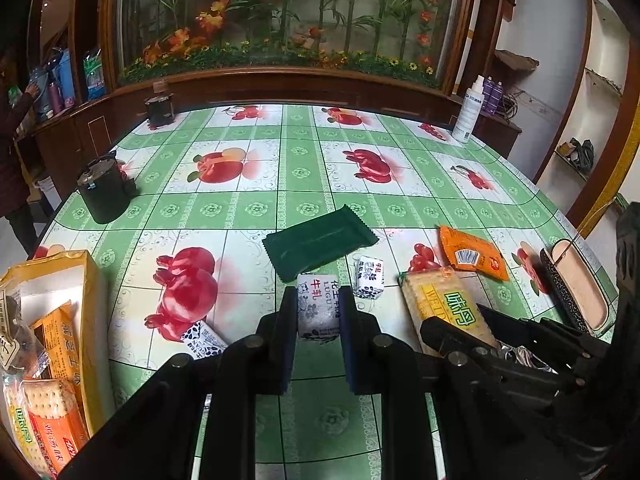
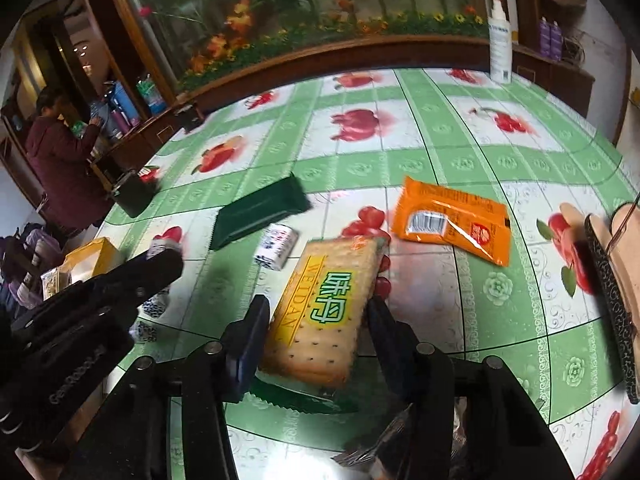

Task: Organize snacks
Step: 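Lift the candy and WEIDAN pack and carry them toward the tray with both grippers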

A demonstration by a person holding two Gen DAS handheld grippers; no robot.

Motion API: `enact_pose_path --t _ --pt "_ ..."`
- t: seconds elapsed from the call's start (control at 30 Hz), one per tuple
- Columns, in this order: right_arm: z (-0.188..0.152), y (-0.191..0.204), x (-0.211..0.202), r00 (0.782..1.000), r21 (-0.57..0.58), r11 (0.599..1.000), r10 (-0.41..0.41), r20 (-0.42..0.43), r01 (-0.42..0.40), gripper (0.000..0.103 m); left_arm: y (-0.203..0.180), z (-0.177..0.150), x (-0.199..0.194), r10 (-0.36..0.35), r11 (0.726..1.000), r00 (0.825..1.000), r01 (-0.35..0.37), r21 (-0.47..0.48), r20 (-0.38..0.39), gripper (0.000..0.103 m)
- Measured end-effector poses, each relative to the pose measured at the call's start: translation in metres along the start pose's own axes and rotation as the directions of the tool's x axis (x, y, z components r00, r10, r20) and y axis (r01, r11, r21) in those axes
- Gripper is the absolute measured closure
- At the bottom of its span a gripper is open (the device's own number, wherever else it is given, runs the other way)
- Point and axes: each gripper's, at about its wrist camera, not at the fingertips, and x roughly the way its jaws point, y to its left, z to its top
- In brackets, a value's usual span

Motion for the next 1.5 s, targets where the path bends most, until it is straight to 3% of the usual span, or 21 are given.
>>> enact_pose_path --t 0.27,0.63,0.93,1.5 --pt "-0.003 0.0 0.008 0.999 0.006 1.0 0.01 -0.047 -0.01 0.05 0.001 0.0 -0.001 0.0 1.0 1.0 0.0 0.002 0.0 0.084" --pt "-0.009 0.011 0.016 0.994 -0.077 0.994 -0.087 -0.061 0.083 0.051 0.003 -0.001 -0.001 0.003 1.0 1.0 -0.003 0.0 0.002 0.084" --pt "-0.005 0.011 -0.002 0.998 0.003 0.998 0.059 -0.01 -0.059 0.051 0.006 0.0 -0.008 -0.03 0.999 0.999 0.031 -0.025 0.016 0.084" --pt "-0.004 0.02 -0.014 0.994 0.001 0.994 0.108 0.028 -0.108 0.051 0.011 0.002 -0.025 -0.04 0.998 0.998 0.042 -0.043 0.046 0.084"
